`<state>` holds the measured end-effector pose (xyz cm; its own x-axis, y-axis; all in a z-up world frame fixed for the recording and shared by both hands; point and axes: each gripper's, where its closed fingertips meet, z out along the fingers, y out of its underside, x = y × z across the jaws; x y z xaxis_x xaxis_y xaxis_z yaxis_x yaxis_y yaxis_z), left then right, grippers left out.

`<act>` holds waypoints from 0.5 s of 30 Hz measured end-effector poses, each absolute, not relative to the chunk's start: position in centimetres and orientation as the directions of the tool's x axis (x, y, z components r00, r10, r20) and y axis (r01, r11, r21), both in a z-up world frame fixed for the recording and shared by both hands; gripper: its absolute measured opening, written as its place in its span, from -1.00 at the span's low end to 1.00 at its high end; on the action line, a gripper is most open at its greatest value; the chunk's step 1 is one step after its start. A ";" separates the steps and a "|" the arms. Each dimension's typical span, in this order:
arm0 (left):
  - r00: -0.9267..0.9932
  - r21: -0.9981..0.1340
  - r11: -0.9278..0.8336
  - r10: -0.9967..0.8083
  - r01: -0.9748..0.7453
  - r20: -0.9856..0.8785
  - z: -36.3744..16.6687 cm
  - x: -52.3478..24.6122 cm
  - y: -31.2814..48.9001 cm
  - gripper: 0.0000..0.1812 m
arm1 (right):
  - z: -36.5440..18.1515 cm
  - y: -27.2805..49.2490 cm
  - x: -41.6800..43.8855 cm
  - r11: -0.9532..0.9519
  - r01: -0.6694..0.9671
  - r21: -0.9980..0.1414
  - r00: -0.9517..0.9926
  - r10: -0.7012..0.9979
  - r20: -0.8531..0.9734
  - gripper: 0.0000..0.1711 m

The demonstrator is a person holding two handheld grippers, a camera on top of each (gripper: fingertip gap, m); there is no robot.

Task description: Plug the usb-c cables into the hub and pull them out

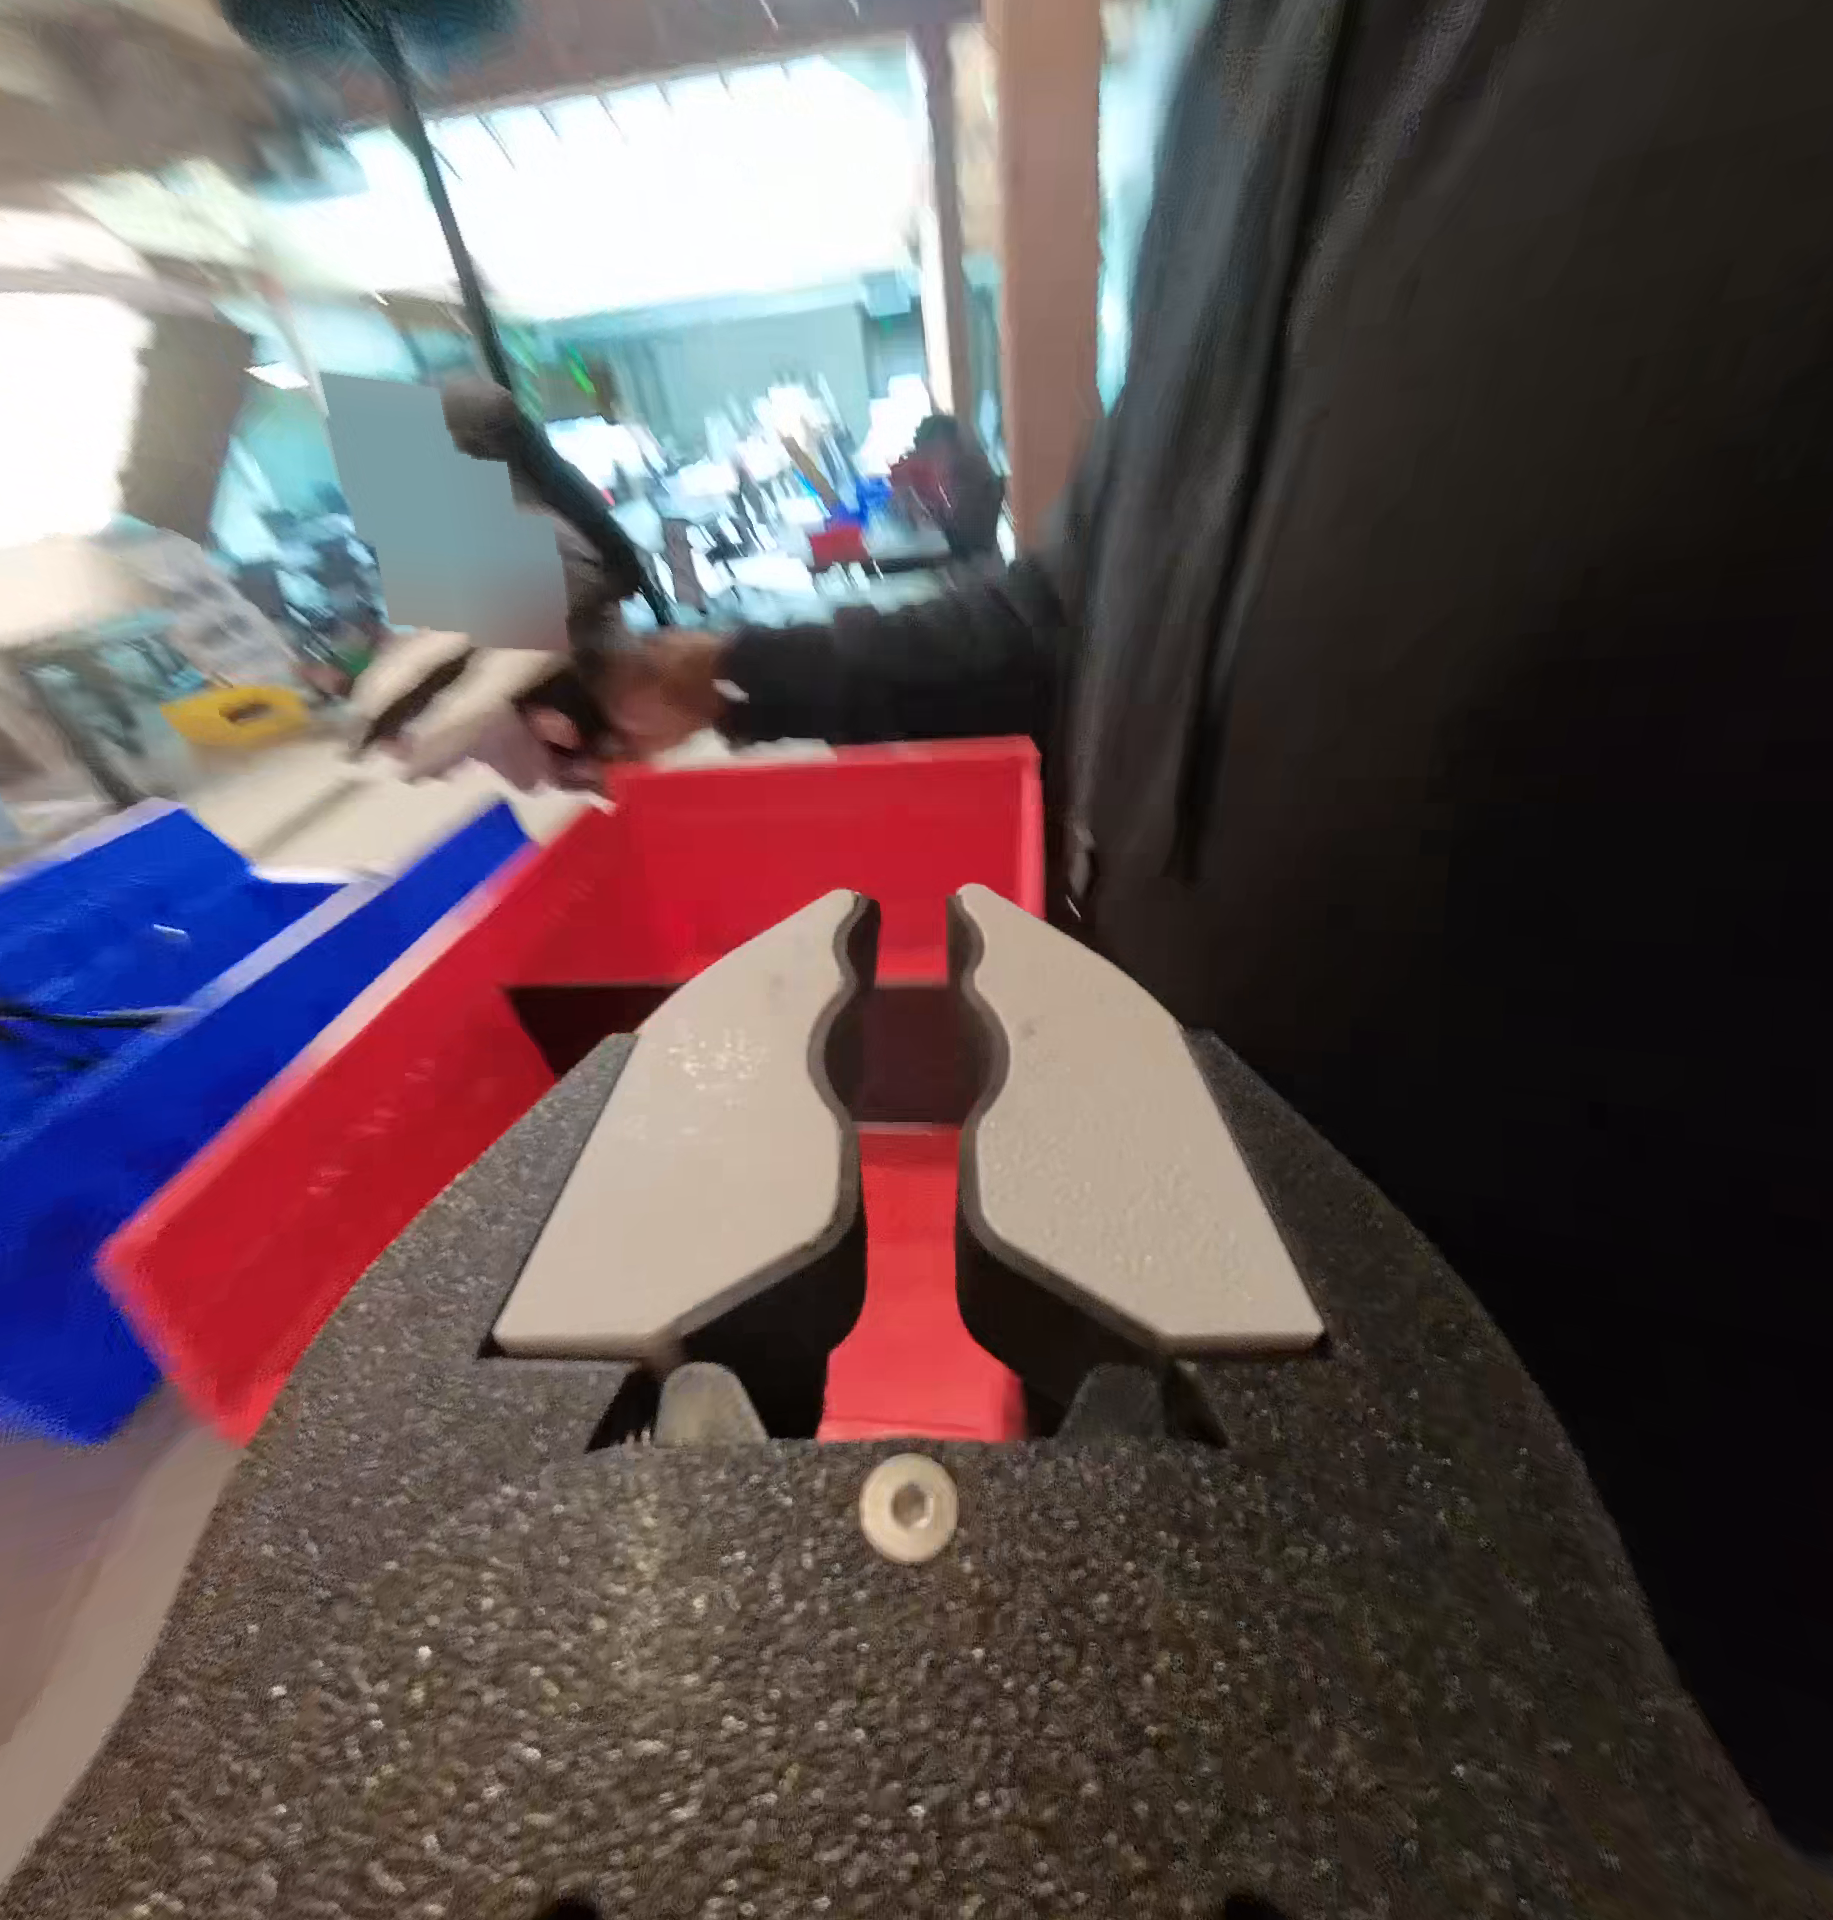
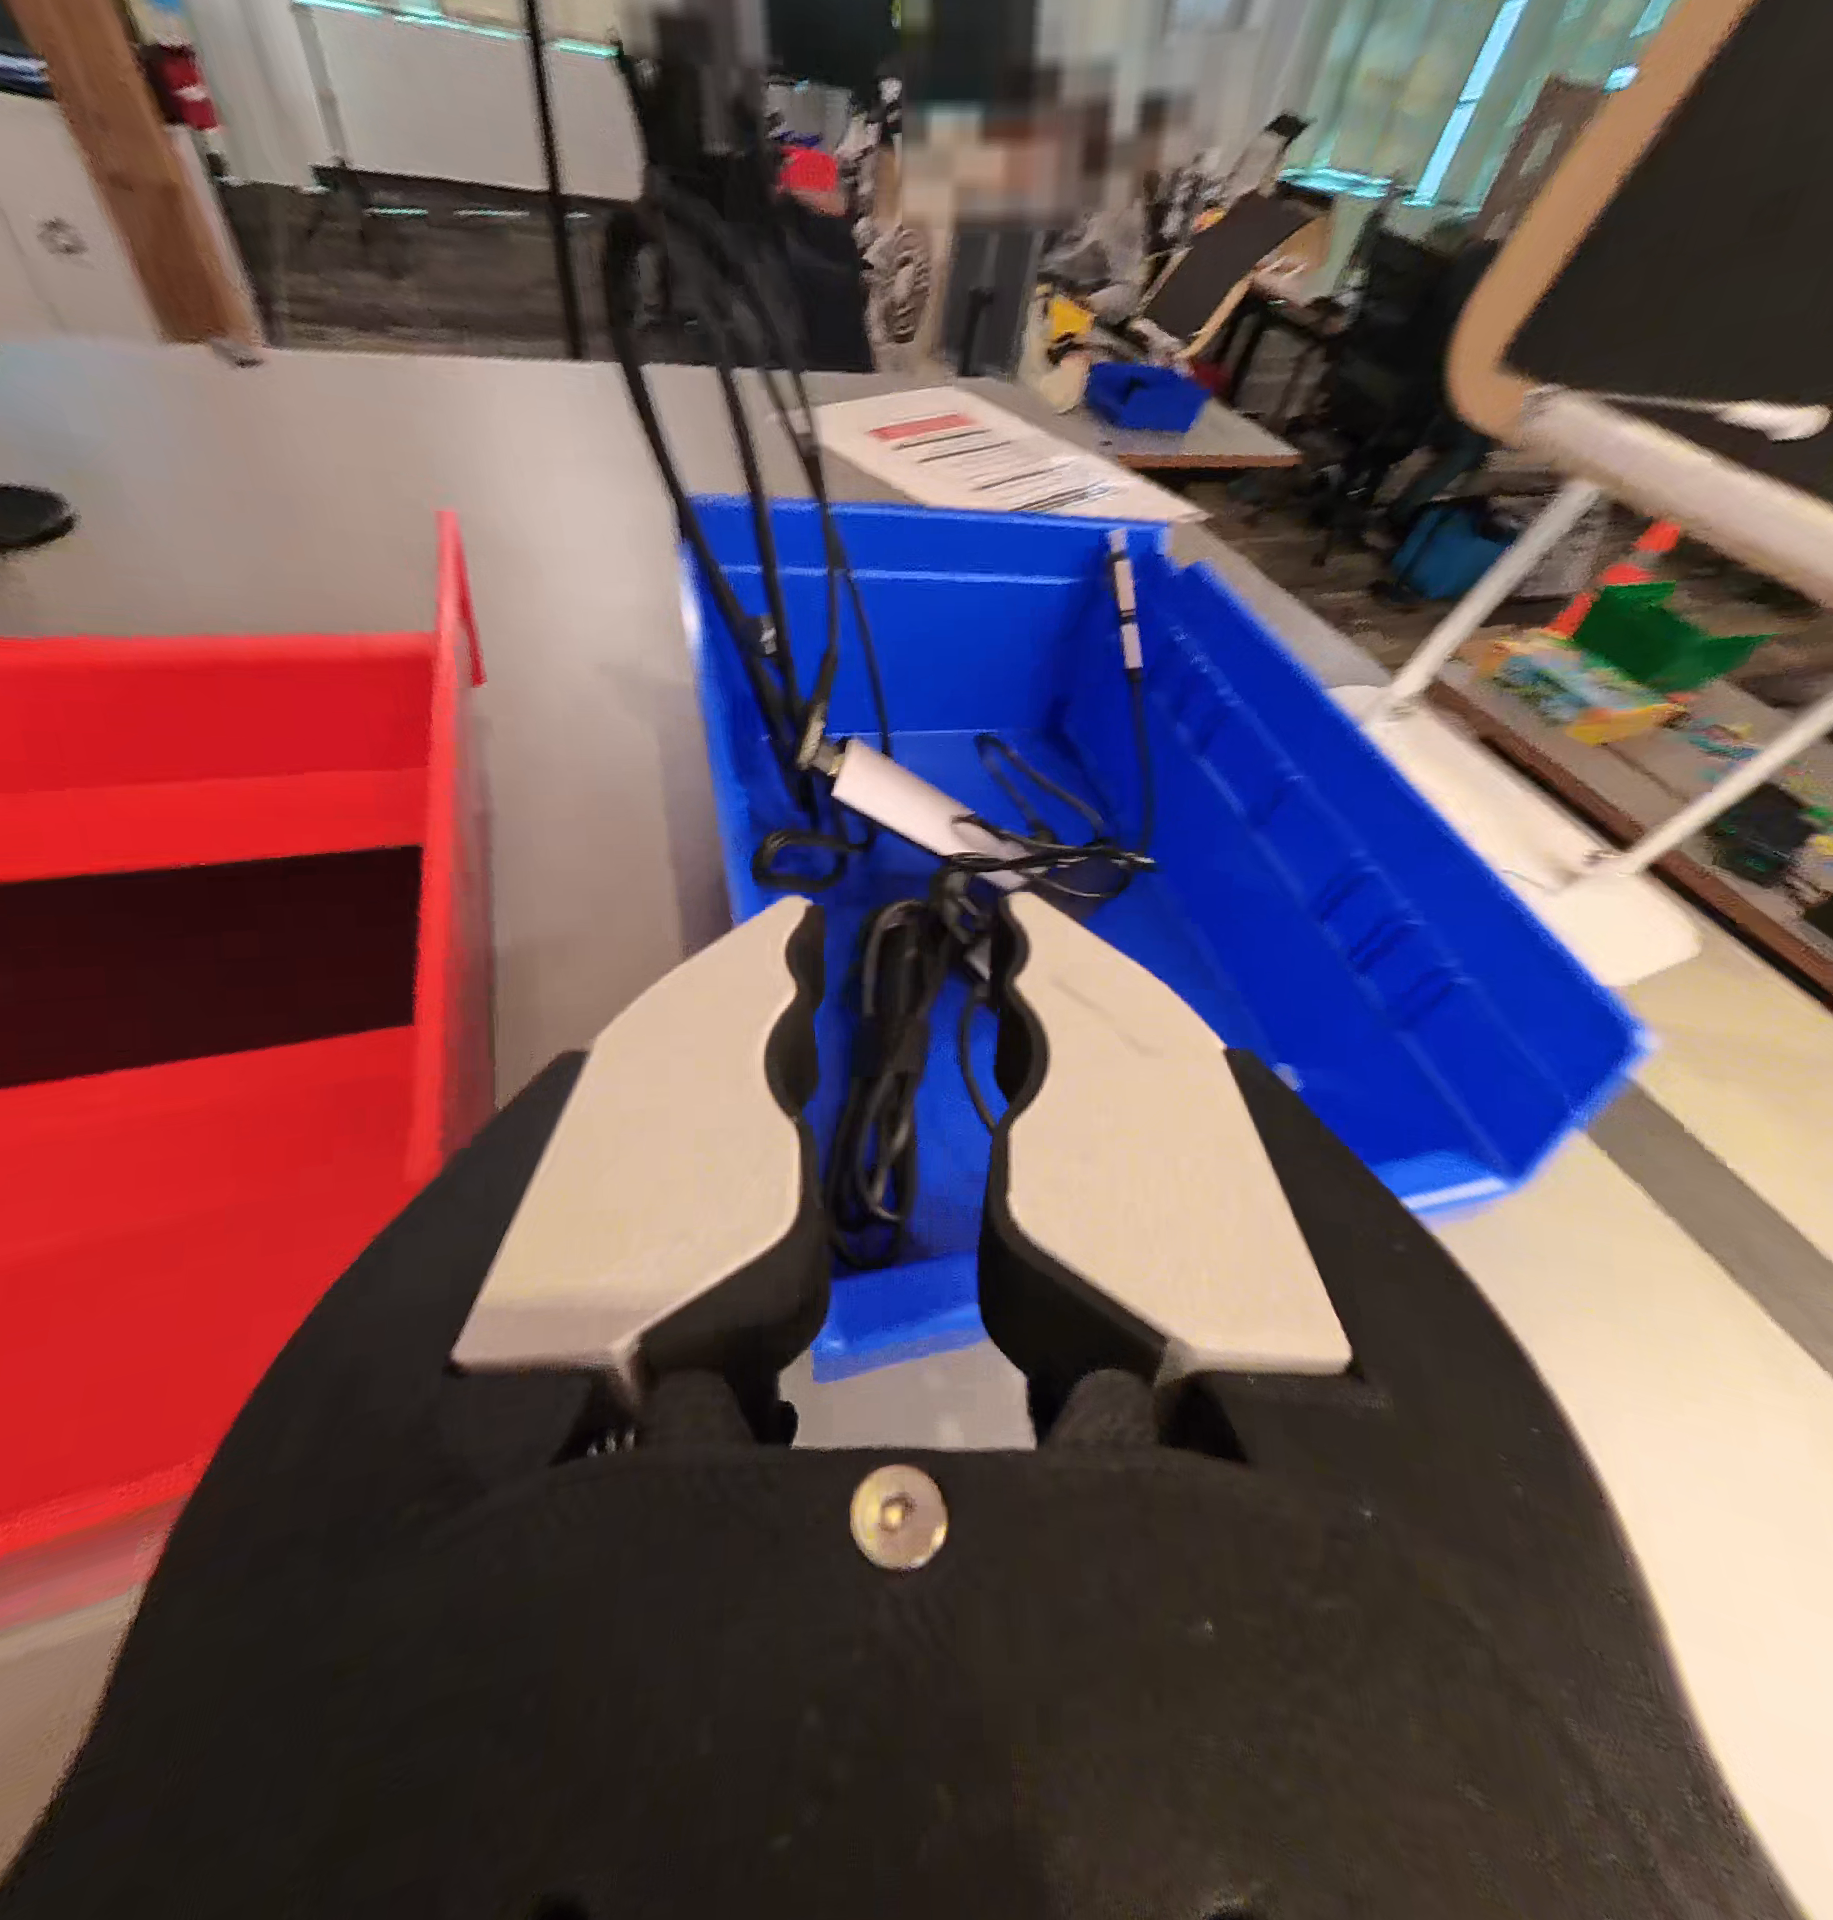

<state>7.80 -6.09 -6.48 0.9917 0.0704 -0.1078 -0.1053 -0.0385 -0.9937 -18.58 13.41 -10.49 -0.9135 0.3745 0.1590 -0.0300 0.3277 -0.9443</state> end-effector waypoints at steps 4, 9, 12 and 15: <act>0.914 -0.997 0.066 0.401 0.033 0.057 -1.8 -2.0 -11.0 -0.72 | -8.9 16.2 -17.9 0.363 0.138 -0.922 -0.857 0.510 0.073 -0.54; 0.676 -0.909 0.032 0.657 0.415 0.332 -4.4 -16.0 -15.0 -0.62 | -12.4 18.7 -11.5 0.464 0.457 -0.759 -0.766 0.639 -0.071 -0.36; 0.650 -0.819 -0.046 0.635 0.572 0.418 -7.2 -22.2 -13.8 -0.57 | -14.6 18.7 -7.4 0.457 0.579 -0.675 -0.733 0.655 -0.185 -0.24; 0.638 -0.707 -0.154 0.592 0.690 0.493 -10.2 -26.6 -11.2 -0.50 | -15.6 17.9 -5.0 0.453 0.626 -0.634 -0.721 0.646 -0.250 -0.25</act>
